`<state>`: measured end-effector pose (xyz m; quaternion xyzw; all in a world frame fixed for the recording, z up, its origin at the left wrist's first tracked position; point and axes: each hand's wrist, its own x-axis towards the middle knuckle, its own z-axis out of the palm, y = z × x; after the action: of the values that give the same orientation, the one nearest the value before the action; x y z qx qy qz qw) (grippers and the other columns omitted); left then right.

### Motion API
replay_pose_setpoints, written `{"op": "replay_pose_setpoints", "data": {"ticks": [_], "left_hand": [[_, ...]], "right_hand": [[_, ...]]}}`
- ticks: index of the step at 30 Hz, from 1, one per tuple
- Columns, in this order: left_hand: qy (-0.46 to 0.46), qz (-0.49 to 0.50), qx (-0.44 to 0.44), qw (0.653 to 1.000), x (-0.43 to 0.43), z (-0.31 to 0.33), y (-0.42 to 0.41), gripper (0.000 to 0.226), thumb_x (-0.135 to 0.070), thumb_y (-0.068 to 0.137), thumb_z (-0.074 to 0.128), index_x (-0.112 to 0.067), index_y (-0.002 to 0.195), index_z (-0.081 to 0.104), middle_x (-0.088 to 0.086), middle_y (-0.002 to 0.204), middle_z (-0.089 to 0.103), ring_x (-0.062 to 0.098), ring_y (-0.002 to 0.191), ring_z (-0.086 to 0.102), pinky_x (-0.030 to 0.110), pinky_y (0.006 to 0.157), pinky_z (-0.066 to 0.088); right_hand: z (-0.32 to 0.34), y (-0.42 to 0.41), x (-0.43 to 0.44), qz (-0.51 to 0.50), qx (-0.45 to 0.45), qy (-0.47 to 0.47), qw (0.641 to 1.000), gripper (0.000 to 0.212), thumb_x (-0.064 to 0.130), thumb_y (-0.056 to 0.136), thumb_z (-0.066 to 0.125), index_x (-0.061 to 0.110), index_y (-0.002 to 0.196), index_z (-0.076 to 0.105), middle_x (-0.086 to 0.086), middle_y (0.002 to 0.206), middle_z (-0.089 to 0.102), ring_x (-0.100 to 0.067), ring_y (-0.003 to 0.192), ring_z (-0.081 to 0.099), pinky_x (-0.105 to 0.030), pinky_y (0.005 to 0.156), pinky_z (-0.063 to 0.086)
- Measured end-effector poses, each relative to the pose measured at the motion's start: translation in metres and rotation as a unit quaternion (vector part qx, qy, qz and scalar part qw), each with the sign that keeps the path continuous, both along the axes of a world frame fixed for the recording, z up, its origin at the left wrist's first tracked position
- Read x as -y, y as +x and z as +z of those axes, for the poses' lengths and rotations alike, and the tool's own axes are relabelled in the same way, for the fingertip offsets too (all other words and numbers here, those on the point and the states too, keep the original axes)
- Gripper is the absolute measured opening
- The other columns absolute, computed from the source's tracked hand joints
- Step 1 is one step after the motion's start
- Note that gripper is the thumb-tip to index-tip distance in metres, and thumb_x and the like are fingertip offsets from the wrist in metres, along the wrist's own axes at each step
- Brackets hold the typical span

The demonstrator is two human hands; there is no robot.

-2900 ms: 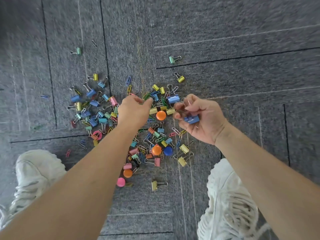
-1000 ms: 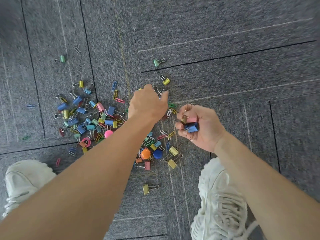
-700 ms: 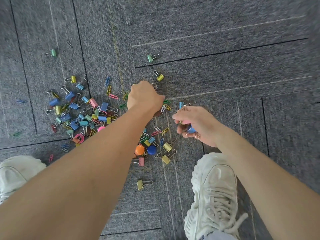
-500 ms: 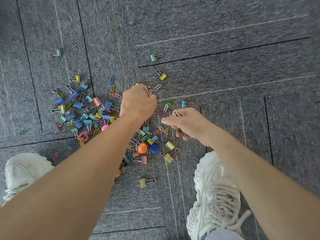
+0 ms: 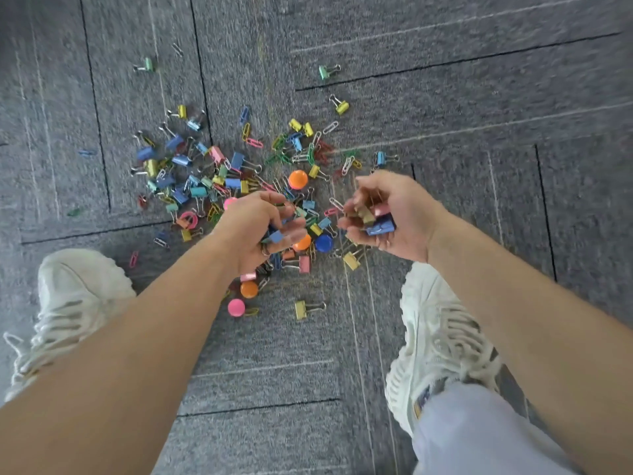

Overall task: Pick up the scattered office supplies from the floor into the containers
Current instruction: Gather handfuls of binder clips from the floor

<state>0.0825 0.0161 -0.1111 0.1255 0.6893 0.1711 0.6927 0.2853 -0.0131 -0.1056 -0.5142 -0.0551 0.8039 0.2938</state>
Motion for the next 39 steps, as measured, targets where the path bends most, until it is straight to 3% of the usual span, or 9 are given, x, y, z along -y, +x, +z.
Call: {"op": "replay_pose_setpoints", "data": {"ticks": [6, 9, 13, 18, 23, 27, 31, 36, 39], "left_hand": [[0.006, -0.137, -0.113, 0.984, 0.057, -0.014, 0.006, 0.006, -0.004, 0.089, 0.067, -0.008, 0.092, 0.063, 0.012, 0.073, 0.059, 0.015, 0.046, 0.043, 0.023, 0.046, 0.038], [0.062, -0.254, -0.252, 0.932, 0.075, -0.029, 0.007, 0.026, -0.033, 0.080, 0.081, -0.014, 0.088, 0.065, 0.005, 0.072, 0.064, 0.018, 0.050, 0.052, 0.030, 0.054, 0.051], [0.125, -0.311, -0.358, 0.871, 0.082, -0.034, 0.018, 0.048, -0.051, 0.074, 0.081, -0.014, 0.095, 0.060, 0.003, 0.085, 0.064, 0.023, 0.079, 0.063, 0.038, 0.075, 0.055], [0.149, -0.366, -0.396, 0.829, 0.069, -0.045, 0.027, 0.039, -0.045, 0.073, 0.083, -0.012, 0.089, 0.070, 0.008, 0.090, 0.067, 0.026, 0.082, 0.063, 0.042, 0.078, 0.055], [0.143, -0.375, -0.347, 0.848, 0.063, -0.036, 0.023, 0.032, -0.051, 0.069, 0.084, -0.026, 0.082, 0.068, 0.008, 0.097, 0.066, 0.020, 0.077, 0.062, 0.033, 0.070, 0.053], [0.119, -0.346, -0.314, 0.876, 0.053, -0.021, 0.021, 0.031, -0.049, 0.072, 0.083, -0.024, 0.079, 0.066, -0.002, 0.070, 0.062, 0.011, 0.048, 0.047, 0.023, 0.047, 0.038], [0.127, -0.266, -0.253, 0.922, 0.052, -0.013, 0.015, 0.031, -0.048, 0.079, 0.078, -0.018, 0.078, 0.072, -0.005, 0.061, 0.068, 0.014, 0.050, 0.053, 0.035, 0.056, 0.056], [0.090, -0.098, -0.158, 0.979, 0.066, -0.011, 0.015, 0.015, -0.024, 0.091, 0.069, -0.009, 0.087, 0.069, 0.003, 0.066, 0.062, 0.015, 0.050, 0.046, 0.028, 0.051, 0.044], [0.089, -0.079, -0.157, 0.980, 0.078, -0.017, 0.018, 0.013, -0.022, 0.093, 0.066, -0.015, 0.082, 0.067, 0.000, 0.061, 0.057, 0.012, 0.046, 0.044, 0.031, 0.054, 0.043]], "right_hand": [[0.004, 0.000, 0.030, -0.099, -0.084, 0.005, 0.991, 0.038, 0.018, 0.088, 0.037, 0.007, 0.075, 0.070, -0.006, 0.076, 0.060, -0.019, 0.064, 0.058, -0.021, 0.045, 0.040], [0.002, -0.005, 0.040, -0.097, -0.083, 0.021, 0.992, 0.027, 0.021, 0.079, 0.043, 0.008, 0.076, 0.067, -0.006, 0.076, 0.057, -0.020, 0.063, 0.056, -0.022, 0.047, 0.038], [-0.013, -0.001, 0.048, 0.080, 0.140, 0.022, 0.987, 0.050, 0.046, 0.098, 0.049, 0.014, 0.059, 0.049, -0.003, 0.063, 0.054, -0.017, 0.049, 0.056, -0.025, 0.047, 0.038], [-0.035, 0.004, 0.048, 0.466, 0.465, 0.140, 0.740, 0.042, 0.050, 0.099, 0.047, 0.014, 0.083, 0.062, -0.007, 0.066, 0.067, -0.026, 0.062, 0.070, -0.029, 0.054, 0.051], [-0.032, -0.023, 0.039, 0.500, 0.551, 0.114, 0.659, 0.059, 0.072, 0.076, 0.066, 0.014, 0.079, 0.053, -0.003, 0.076, 0.056, -0.028, 0.080, 0.064, -0.033, 0.064, 0.050], [-0.032, -0.031, 0.037, 0.485, 0.567, 0.106, 0.657, 0.050, 0.061, 0.079, 0.071, 0.016, 0.101, 0.065, -0.004, 0.084, 0.061, -0.028, 0.079, 0.060, -0.034, 0.065, 0.049], [-0.032, -0.019, 0.045, 0.447, 0.557, 0.107, 0.692, 0.036, 0.049, 0.085, 0.065, 0.013, 0.080, 0.061, 0.001, 0.066, 0.055, -0.021, 0.061, 0.056, -0.028, 0.057, 0.043], [-0.028, 0.000, 0.046, 0.263, 0.396, 0.033, 0.879, 0.026, 0.028, 0.091, 0.051, 0.007, 0.079, 0.061, -0.005, 0.066, 0.056, -0.019, 0.051, 0.050, -0.027, 0.047, 0.039], [-0.024, 0.004, 0.049, 0.144, 0.291, -0.009, 0.946, 0.011, 0.010, 0.083, 0.050, 0.007, 0.077, 0.059, -0.007, 0.066, 0.052, -0.016, 0.048, 0.045, -0.022, 0.042, 0.032]]}}
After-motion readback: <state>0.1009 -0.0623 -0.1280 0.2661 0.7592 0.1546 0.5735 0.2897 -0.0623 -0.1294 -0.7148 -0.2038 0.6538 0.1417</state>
